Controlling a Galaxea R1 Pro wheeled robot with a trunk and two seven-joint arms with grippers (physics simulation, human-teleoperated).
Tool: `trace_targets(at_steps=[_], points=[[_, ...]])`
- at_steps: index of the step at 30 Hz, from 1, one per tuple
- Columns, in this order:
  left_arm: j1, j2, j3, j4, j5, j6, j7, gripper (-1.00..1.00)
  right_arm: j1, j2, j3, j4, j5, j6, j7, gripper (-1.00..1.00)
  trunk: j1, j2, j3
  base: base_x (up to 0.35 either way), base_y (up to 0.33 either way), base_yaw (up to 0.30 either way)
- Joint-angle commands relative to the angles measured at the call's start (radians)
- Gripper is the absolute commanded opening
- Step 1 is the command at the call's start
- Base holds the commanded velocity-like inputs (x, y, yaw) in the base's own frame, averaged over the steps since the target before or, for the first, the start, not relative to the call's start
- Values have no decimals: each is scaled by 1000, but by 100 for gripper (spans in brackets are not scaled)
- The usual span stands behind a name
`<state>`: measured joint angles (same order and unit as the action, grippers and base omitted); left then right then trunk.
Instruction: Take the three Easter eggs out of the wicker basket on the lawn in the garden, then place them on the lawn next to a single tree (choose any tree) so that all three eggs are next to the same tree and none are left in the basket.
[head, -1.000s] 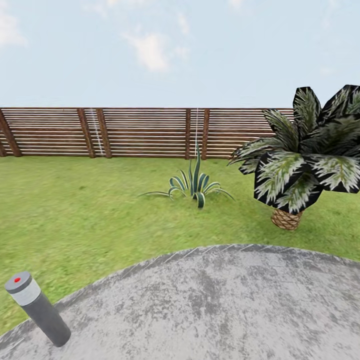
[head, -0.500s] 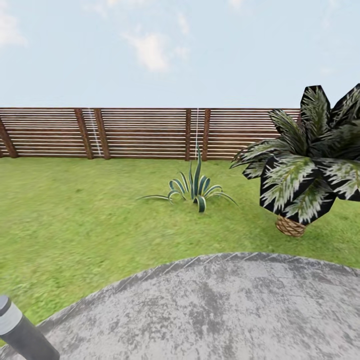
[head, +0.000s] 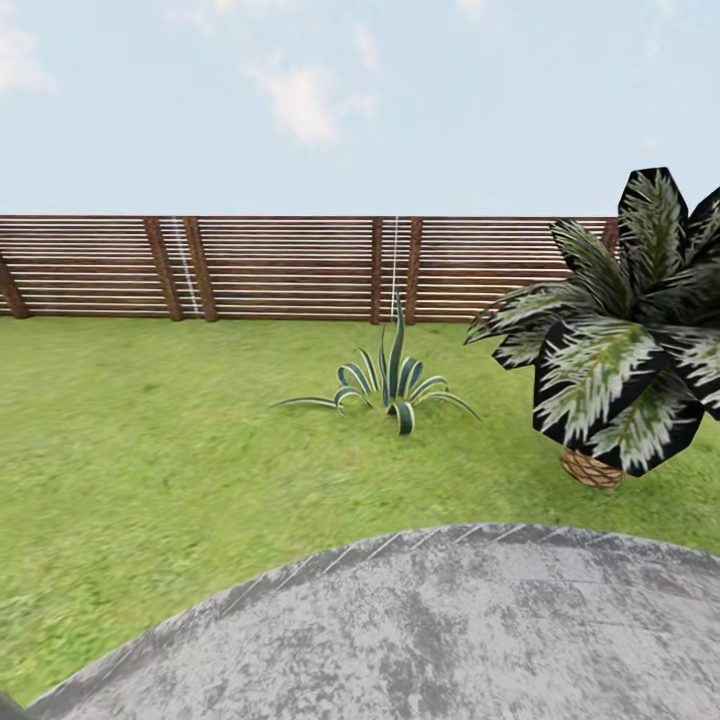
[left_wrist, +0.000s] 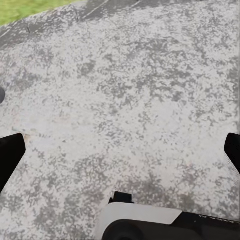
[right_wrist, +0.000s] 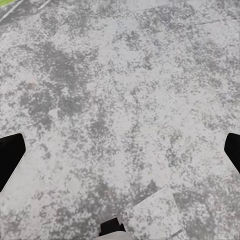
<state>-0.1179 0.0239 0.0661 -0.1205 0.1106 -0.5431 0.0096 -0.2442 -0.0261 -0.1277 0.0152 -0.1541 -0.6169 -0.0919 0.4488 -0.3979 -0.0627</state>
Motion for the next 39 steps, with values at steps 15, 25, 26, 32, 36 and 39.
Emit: trace_targets(at_steps=[15,25,26,32,36,39], points=[[-1,1,4,1,1,-3,-2,100,-1,0,-6,2,1,-4,1,100,1,-2,-2,332,0,0],[-2,1,3,1,1,-3,-2,100,-1,0,-6,2,1,-4,1,100,1,-2,-2,332,0,0],[-1,1,4,1,1,-3,-2,100,-1,0,-6,2,1,-4,1,100,1,-2,-2,332,0,0],[-1,2,4,1,1,-4,-2,100,-1,0,-6,2,1,-4,1,100,1,-2,-2,332,0,0],[-1,1,4,1,1,-4,-2,100,-1,0,-6,2,2,-4,1,100,1,-2,-2,332,0,0],[-1,1,4,1,1,-3,-2,100,-1,0,-6,2,1,-4,1,100,1,-2,-2,332,0,0]])
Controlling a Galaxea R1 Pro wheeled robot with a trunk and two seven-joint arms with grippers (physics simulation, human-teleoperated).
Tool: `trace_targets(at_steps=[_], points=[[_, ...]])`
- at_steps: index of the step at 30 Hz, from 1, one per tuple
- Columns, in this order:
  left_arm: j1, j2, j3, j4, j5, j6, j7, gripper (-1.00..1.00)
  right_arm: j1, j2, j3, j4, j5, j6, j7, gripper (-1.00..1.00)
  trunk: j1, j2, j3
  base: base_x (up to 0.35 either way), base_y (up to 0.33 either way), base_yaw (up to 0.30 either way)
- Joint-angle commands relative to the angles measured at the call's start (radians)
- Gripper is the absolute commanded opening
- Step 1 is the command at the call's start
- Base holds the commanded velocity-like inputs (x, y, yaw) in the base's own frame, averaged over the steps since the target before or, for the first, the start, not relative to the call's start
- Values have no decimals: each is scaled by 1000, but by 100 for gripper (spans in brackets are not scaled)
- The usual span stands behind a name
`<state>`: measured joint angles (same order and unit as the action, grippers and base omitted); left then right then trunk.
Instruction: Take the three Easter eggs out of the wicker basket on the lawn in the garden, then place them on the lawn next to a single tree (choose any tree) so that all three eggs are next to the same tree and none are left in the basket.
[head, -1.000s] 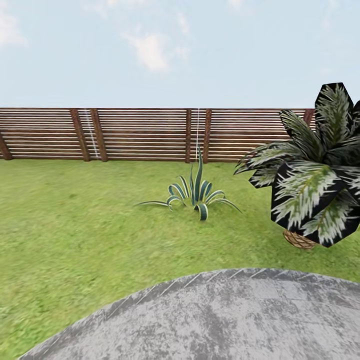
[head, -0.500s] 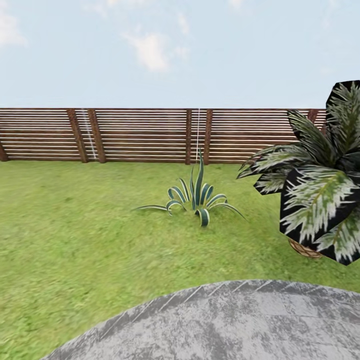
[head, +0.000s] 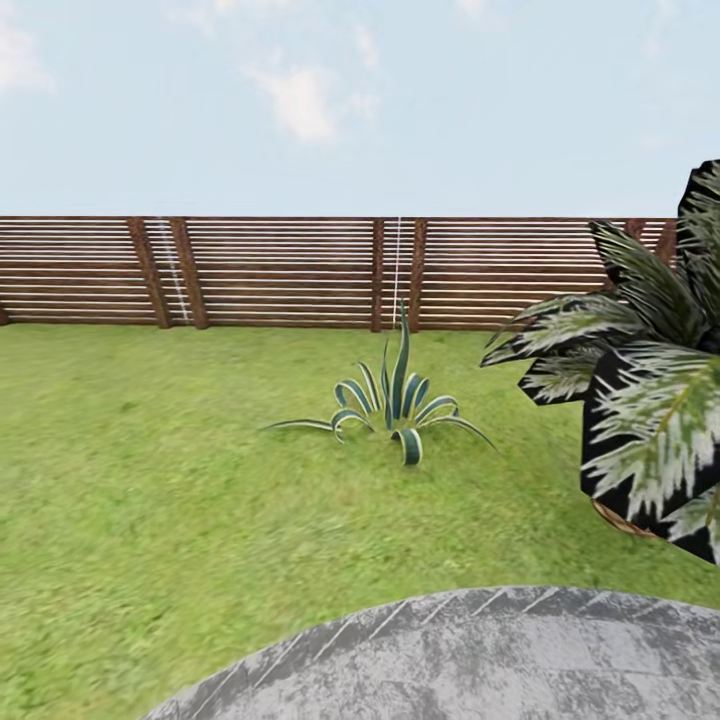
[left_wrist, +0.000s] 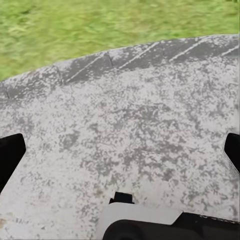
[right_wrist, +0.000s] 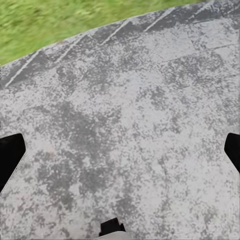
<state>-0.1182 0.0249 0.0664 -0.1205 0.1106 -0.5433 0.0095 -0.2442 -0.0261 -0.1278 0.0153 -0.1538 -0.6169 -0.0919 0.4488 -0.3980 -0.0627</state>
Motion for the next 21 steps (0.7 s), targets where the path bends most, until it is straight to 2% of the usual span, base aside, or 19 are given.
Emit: trace_targets(at_steps=[1,21], points=[[-1,0,4,1,1,-3,-2,100,-1,0,-6,2,1,-4,1,100,1,-2,-2,332,0,0],[-1,2,4,1,3,-5,-2,100,-1,0,-6,2,1,-4,1,100,1,-2,-2,332,0,0]])
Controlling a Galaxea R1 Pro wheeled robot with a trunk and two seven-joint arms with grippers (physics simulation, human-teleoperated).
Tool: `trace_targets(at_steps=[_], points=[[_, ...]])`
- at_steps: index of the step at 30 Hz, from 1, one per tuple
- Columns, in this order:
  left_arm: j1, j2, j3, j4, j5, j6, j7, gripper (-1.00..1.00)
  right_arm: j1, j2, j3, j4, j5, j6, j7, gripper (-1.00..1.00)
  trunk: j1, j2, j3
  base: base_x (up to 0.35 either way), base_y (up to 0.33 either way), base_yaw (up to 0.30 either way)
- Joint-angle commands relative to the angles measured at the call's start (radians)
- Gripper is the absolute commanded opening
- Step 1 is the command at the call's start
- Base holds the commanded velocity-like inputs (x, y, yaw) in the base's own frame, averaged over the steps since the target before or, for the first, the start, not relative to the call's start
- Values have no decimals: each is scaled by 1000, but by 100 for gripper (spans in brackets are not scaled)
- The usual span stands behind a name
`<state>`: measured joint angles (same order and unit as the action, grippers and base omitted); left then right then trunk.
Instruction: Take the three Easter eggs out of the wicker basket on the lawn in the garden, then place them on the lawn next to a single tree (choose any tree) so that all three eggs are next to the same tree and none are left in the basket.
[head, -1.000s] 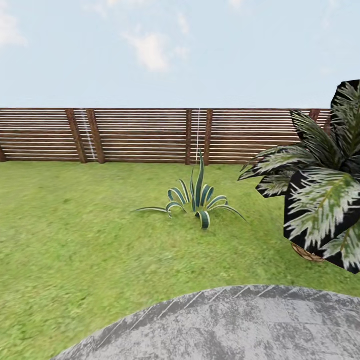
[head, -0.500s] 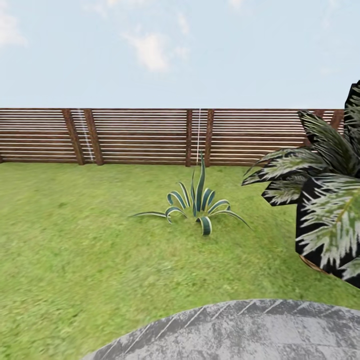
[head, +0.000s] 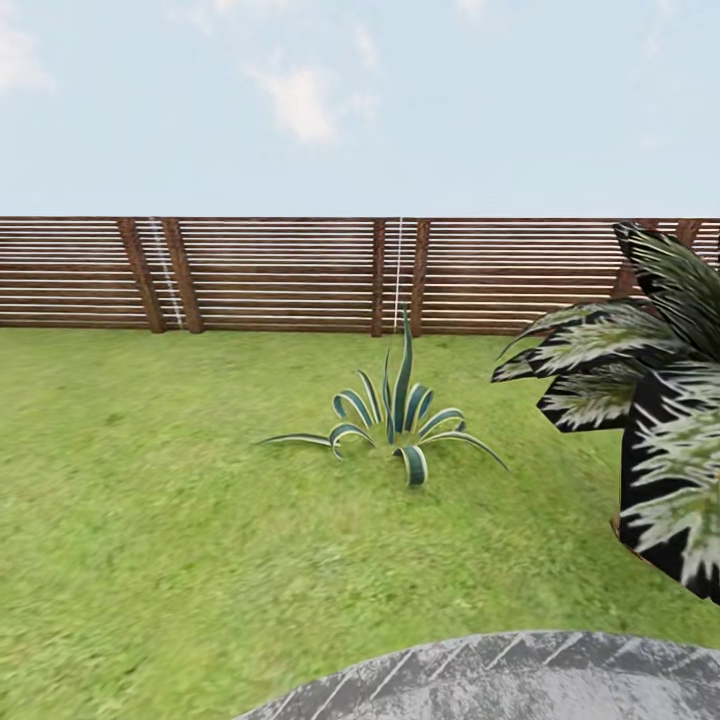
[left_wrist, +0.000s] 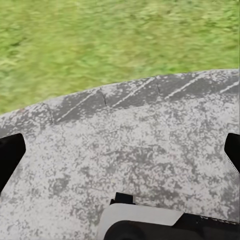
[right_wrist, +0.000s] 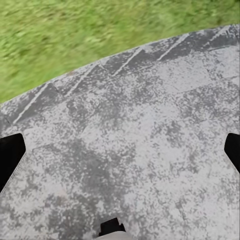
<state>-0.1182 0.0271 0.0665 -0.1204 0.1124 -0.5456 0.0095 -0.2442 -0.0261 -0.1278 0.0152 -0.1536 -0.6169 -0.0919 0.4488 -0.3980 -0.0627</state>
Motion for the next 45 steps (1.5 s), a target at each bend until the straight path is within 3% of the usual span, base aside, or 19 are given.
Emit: trace_targets(at_steps=[1,9,14,18,20,23,24,28,45], points=[[-1,0,4,1,1,-4,-2,100,-1,0,-6,2,1,-4,1,100,1,-2,-2,332,0,0],[-1,0,4,1,1,-8,-2,100,-1,0,-5,-10,-3,-12,0,100,1,-2,-2,332,0,0],[-1,0,4,1,1,-9,-2,100,-1,0,-7,-154,-8,-14,0,100,1,-2,-2,332,0,0],[-1,1,5,1,6,-9,-1,100,-1,-1,-8,-199,-9,-16,2,100,1,-2,-2,321,0,0],[0,1,6,1,14,-11,0,100,-1,0,-8,-199,-9,-16,2,100,1,-2,-2,202,0,0],[-1,1,6,1,60,-12,-1,100,-1,0,-9,-189,-9,-16,2,100,1,-2,-2,62,0,46],[-1,1,6,1,91,-13,-2,100,-1,-1,-9,-182,-9,-16,2,100,1,-2,-2,17,0,184],[-1,2,6,0,122,-13,-2,100,-1,-6,-10,-177,-7,-15,1,100,1,-2,-2,8,0,233],[-1,2,4,-1,132,-14,-2,100,-1,-6,-2,-175,0,-15,-1,100,1,-2,-4,61,92,275]])
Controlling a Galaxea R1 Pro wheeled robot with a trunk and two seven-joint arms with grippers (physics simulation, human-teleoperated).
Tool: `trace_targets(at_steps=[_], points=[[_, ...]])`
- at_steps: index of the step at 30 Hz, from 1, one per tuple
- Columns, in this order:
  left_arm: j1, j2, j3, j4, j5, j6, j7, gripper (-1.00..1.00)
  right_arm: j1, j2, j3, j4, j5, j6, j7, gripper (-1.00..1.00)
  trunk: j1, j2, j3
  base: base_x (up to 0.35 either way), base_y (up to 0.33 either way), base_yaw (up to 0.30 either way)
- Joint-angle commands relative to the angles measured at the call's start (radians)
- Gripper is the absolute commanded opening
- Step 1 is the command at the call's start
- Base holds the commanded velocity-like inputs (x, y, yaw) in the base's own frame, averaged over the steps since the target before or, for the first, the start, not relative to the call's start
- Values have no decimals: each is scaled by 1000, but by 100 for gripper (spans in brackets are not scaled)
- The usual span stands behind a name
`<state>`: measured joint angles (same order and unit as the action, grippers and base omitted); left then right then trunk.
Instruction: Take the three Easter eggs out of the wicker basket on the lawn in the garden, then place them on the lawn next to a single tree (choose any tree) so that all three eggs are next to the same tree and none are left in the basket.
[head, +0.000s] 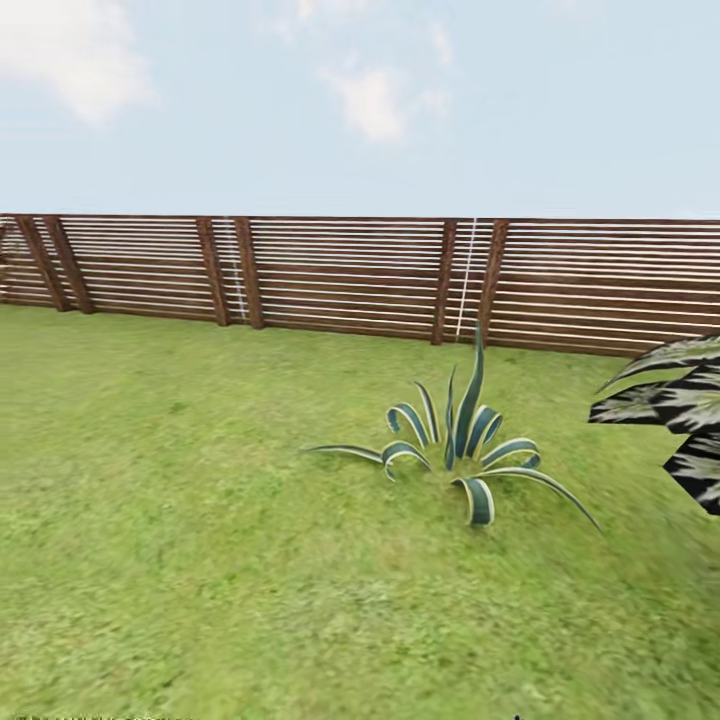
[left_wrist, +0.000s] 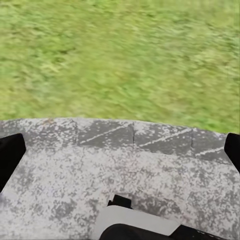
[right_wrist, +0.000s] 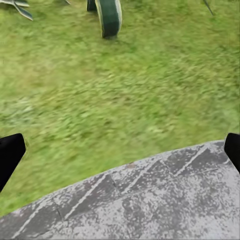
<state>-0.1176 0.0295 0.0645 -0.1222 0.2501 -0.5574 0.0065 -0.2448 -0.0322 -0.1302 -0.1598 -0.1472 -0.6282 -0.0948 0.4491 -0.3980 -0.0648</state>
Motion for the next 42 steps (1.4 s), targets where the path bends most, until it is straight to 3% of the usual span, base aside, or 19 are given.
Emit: trace_targets(at_steps=[1,15,35,42], points=[[-1,0,6,1,-6,-3,1,100,-1,0,1,0,-6,-4,1,100,1,-2,-3,199,266,277],[-1,0,6,1,-6,-3,0,100,-1,0,1,0,-5,-4,2,100,1,-2,-5,253,223,277],[-1,0,6,1,-6,-1,0,100,-1,-2,0,0,-6,-7,2,100,1,-2,3,328,10,260],[-1,0,6,1,-6,-1,0,100,-1,-2,0,18,-6,-68,1,100,1,-2,9,329,0,233]])
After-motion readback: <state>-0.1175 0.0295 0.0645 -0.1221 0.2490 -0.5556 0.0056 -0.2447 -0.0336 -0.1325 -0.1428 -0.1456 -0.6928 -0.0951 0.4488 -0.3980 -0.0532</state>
